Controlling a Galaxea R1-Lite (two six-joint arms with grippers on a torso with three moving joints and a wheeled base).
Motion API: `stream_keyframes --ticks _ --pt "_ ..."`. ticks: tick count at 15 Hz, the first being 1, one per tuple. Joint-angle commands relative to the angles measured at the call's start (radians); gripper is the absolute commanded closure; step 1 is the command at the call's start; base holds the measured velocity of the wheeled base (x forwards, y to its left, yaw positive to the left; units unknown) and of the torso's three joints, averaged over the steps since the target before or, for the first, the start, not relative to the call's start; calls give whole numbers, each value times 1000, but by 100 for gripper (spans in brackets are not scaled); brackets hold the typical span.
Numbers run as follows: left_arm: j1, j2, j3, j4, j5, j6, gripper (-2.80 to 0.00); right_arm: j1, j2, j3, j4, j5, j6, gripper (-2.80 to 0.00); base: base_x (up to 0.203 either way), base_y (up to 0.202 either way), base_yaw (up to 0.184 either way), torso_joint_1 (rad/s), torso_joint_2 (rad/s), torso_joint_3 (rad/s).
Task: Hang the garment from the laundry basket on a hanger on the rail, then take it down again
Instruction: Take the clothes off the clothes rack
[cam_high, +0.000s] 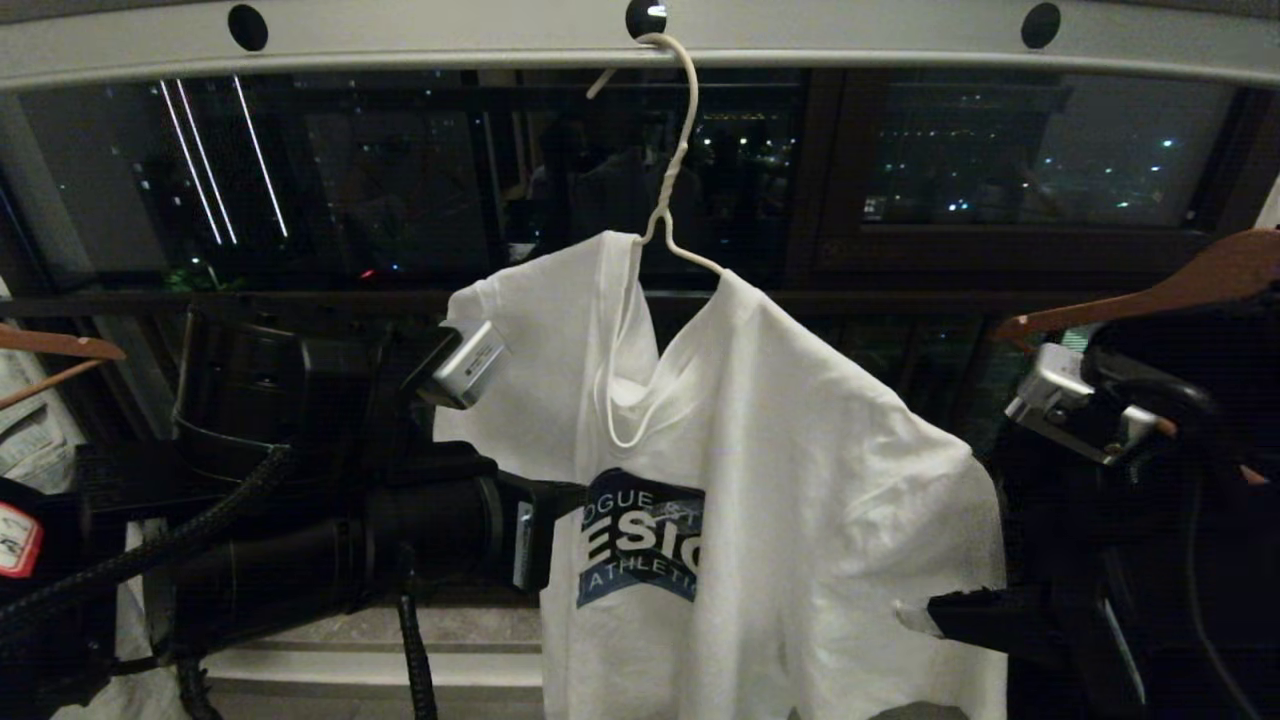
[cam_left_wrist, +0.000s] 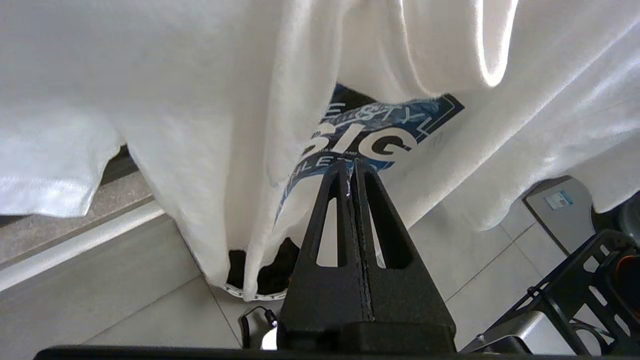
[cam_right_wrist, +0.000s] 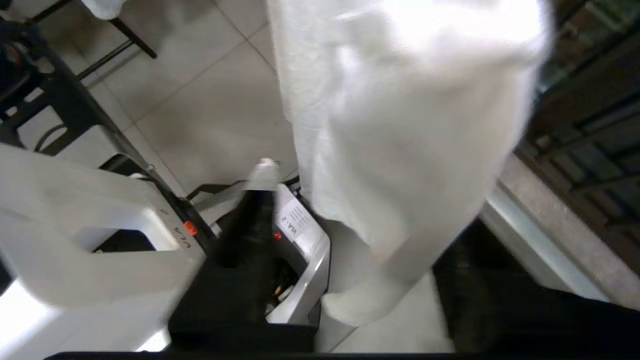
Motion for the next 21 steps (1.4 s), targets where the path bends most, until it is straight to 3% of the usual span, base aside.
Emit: stream_keyframes --ticks 1,7,10,21 --pt "0 -8 1 -2 -2 -2 0 -20 13 -3 1 1 -2 0 0 0 0 0 0 0" --pt "0 -3 6 -55 8 -2 0 -50 -16 -1 17 -114 -26 0 0 0 0 0 0 0" --pt "0 -1 6 -55 31 0 0 -50 16 -35 160 -128 -66 0 0 0 0 0 0 0" --pt "0 -1 8 -55 29 0 0 -50 22 -37 235 -171 -114 0 0 0 0 0 0 0"
